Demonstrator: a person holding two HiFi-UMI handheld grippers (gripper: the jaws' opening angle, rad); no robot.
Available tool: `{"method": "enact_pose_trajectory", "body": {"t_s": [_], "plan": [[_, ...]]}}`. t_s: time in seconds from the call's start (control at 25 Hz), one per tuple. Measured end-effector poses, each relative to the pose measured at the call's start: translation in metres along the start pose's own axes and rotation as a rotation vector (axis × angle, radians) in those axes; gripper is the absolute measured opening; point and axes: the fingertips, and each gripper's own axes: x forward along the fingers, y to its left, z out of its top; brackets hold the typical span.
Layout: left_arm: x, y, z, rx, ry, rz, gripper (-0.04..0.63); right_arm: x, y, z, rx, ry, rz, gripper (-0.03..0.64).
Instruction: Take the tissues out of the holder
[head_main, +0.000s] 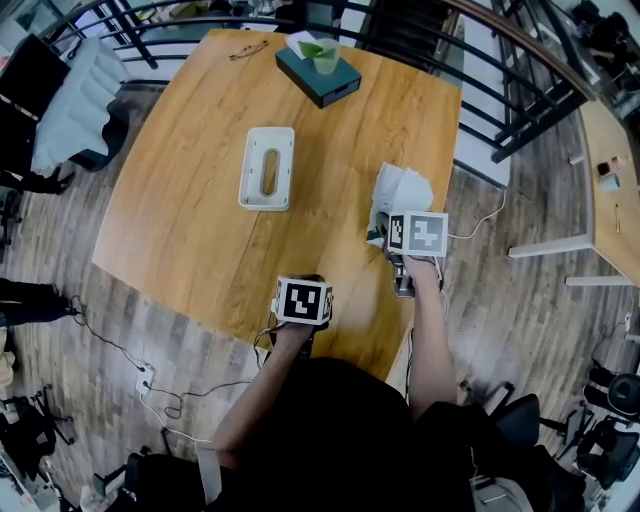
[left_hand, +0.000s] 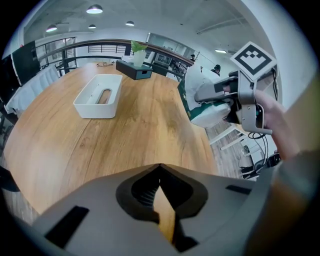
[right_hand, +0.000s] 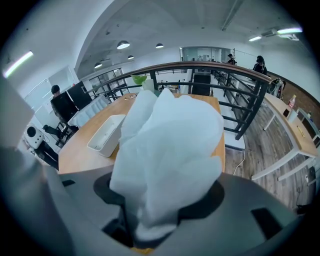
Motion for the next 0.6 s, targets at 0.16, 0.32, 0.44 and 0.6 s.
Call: {"method": "enact_pose_trajectory", "body": {"t_s": [0.16,0.32,0.44,0.6], "plan": [[0.003,-0.005,0.004,0.010,0.005,-0.001,0.008,0.006,-0.007,-0.010,0.007,0.023,-0.007,0.284],[0.004,-0.006,0.008,0.010,0.003,-0.002,0.008,0.011,-0.014,-0.018,0.016,0.038,-0.016,0.284],[0.005,-0.005,0.012,0.008,-0.012,0.008,0.008,0.013,-0.020,-0.020,0.024,0.044,-0.020,0.284],[0.009,-0.004,0.013,0.003,-0.015,0.013,0.008,0.015,-0.025,-0.021,0.031,0.046,-0.023,0.284]]}}
